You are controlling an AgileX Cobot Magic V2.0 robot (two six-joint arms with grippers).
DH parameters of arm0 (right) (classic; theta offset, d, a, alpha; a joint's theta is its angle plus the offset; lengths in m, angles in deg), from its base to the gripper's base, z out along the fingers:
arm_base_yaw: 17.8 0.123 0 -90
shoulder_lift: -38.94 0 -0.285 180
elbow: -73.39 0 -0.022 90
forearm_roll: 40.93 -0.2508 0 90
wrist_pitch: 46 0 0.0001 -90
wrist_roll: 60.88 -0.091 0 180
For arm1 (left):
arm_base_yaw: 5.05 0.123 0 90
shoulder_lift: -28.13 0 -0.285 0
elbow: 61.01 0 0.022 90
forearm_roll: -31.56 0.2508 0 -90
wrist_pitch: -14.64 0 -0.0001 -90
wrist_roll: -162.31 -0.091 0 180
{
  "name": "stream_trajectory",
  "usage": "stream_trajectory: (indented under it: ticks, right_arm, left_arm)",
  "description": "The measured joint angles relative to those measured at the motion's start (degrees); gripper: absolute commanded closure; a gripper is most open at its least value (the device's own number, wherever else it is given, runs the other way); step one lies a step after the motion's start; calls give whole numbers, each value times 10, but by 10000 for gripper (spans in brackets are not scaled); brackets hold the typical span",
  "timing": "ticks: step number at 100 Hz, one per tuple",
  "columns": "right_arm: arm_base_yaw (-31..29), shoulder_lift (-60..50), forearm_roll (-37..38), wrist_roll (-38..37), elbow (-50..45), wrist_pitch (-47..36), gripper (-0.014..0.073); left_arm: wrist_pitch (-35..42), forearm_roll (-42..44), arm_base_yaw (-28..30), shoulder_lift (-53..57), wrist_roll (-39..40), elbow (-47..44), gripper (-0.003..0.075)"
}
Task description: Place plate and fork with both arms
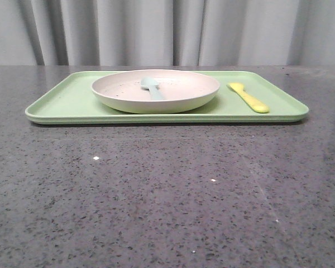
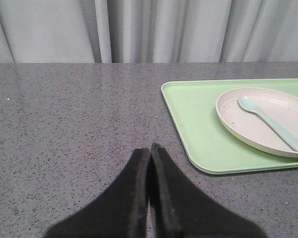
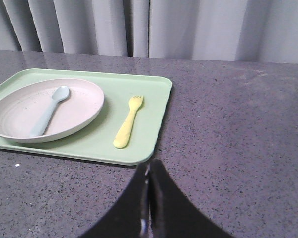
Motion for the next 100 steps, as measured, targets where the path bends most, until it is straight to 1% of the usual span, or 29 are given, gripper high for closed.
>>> stream_trajectory:
  ticks: [36, 44, 56, 65, 77, 87, 100]
  right_arm:
    - [0, 0, 1, 0, 0, 0, 662]
    - [0, 0, 1, 0, 0, 0, 662]
    - [0, 0, 1, 0, 0, 0, 662]
    - [0, 0, 2, 0, 0, 0, 662]
    - [0, 0, 2, 0, 0, 0, 662]
    - [0, 0, 2, 0, 0, 0, 662]
    - [0, 0, 2, 0, 0, 0, 662]
  left_arm:
    - [0, 0, 0, 0, 0, 0, 741]
    - [14, 0, 0, 0, 0, -8, 741]
    - [61, 10, 0, 11, 0, -37, 741]
    - [115, 24, 0, 28, 0, -71, 741]
    - [188, 63, 0, 47, 3, -124, 741]
    - [242, 100, 0, 62, 33, -165, 741]
    - [269, 121, 0, 85, 82, -213, 741]
